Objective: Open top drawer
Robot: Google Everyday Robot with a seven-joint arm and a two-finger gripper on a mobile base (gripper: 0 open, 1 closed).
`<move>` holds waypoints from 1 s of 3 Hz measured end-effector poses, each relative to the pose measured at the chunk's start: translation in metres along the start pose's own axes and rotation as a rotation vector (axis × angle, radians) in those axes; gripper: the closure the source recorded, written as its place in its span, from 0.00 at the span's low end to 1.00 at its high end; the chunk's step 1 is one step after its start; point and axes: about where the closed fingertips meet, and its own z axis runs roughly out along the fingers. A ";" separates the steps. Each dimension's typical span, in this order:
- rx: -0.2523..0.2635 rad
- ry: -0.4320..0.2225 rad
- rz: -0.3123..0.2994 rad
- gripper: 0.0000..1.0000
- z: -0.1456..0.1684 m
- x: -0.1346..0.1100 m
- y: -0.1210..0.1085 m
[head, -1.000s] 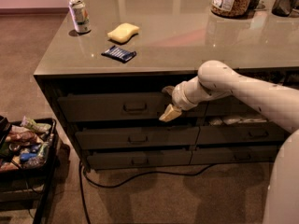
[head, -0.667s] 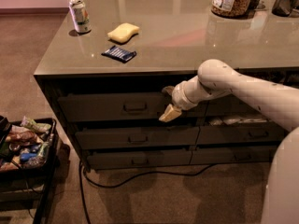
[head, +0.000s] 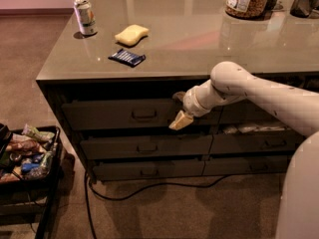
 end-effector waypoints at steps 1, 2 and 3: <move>0.002 -0.005 0.008 0.45 -0.003 -0.002 -0.003; 0.002 -0.005 0.008 0.44 -0.003 -0.001 -0.005; 0.002 -0.007 0.012 0.44 -0.004 -0.002 -0.007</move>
Offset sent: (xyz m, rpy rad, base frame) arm -0.0915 0.0127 -0.0090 0.0400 0.1854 -0.0074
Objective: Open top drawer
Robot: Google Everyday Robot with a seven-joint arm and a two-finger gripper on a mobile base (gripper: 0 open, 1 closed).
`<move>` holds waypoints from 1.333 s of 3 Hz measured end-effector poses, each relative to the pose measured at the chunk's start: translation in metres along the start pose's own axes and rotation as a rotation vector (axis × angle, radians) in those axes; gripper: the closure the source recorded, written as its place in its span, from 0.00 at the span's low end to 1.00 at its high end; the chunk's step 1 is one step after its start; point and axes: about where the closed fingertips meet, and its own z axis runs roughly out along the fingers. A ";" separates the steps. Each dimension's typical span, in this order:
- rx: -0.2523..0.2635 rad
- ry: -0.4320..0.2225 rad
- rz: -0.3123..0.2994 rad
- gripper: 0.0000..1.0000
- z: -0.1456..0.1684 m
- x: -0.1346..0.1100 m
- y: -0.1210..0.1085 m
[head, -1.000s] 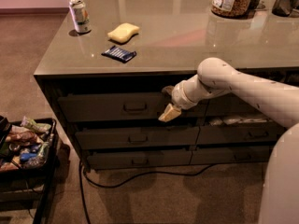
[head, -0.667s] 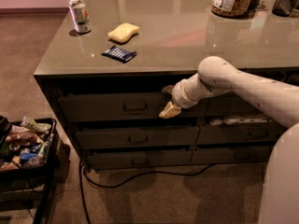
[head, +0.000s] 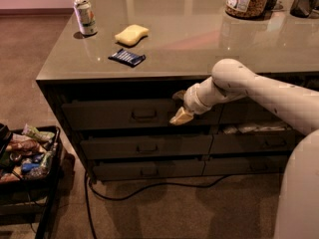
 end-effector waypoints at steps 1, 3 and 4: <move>0.002 -0.008 0.013 0.44 -0.004 -0.003 -0.002; 0.008 -0.019 0.030 0.44 -0.007 -0.004 -0.008; 0.008 -0.019 0.030 0.45 -0.007 -0.004 -0.011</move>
Offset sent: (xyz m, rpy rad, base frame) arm -0.0990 0.0144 -0.0074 0.0688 0.1784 -0.0333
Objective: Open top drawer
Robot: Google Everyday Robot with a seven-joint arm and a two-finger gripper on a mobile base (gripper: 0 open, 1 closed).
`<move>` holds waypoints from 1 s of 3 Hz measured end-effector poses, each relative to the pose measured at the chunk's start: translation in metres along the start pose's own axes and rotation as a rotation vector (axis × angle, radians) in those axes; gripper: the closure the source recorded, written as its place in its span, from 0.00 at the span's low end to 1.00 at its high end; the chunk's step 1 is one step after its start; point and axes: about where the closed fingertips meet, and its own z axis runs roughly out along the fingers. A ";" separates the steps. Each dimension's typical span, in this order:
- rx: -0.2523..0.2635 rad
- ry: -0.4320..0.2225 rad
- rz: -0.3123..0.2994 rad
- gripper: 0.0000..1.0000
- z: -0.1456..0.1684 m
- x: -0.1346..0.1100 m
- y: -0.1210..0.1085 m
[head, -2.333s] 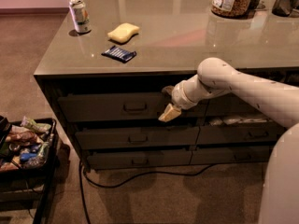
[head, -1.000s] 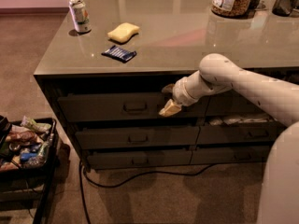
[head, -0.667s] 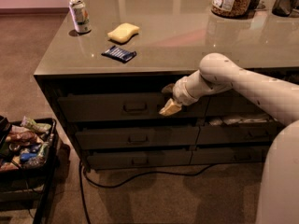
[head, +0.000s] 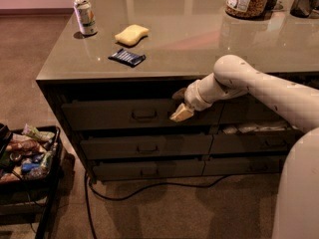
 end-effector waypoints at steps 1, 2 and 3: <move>0.014 -0.010 0.018 0.45 -0.006 -0.004 -0.001; 0.004 -0.010 0.032 0.45 -0.006 -0.004 0.015; 0.004 -0.010 0.032 0.45 -0.010 -0.007 0.014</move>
Offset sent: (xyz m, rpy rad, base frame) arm -0.1220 0.0138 -0.0123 0.0406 0.1191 -0.0605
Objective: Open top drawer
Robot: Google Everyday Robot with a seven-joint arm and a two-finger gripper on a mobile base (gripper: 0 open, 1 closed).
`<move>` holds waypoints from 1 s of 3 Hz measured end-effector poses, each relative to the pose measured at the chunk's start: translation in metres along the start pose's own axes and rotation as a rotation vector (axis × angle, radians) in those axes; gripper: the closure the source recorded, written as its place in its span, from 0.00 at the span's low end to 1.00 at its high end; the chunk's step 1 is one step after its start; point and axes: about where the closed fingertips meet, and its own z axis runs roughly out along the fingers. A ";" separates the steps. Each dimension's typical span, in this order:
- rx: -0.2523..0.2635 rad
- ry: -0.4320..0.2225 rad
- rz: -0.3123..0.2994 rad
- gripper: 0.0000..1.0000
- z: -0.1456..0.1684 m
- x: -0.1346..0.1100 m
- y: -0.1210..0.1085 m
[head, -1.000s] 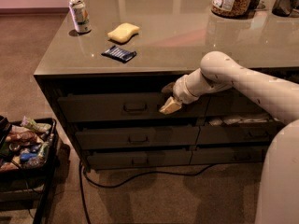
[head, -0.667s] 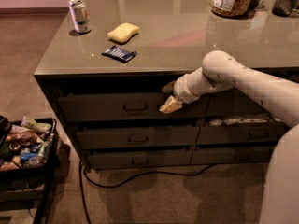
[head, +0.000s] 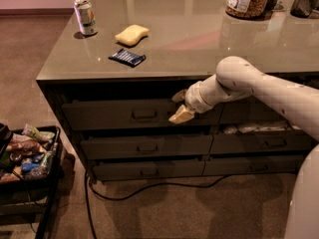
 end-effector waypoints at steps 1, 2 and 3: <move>0.010 -0.001 -0.009 0.49 0.000 -0.001 0.007; 0.010 -0.001 -0.009 0.30 0.000 -0.001 0.007; 0.010 -0.001 -0.009 0.07 0.000 -0.001 0.007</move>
Offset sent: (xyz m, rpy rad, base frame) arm -0.0066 0.0021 -0.0012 -0.0013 -0.0131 0.0004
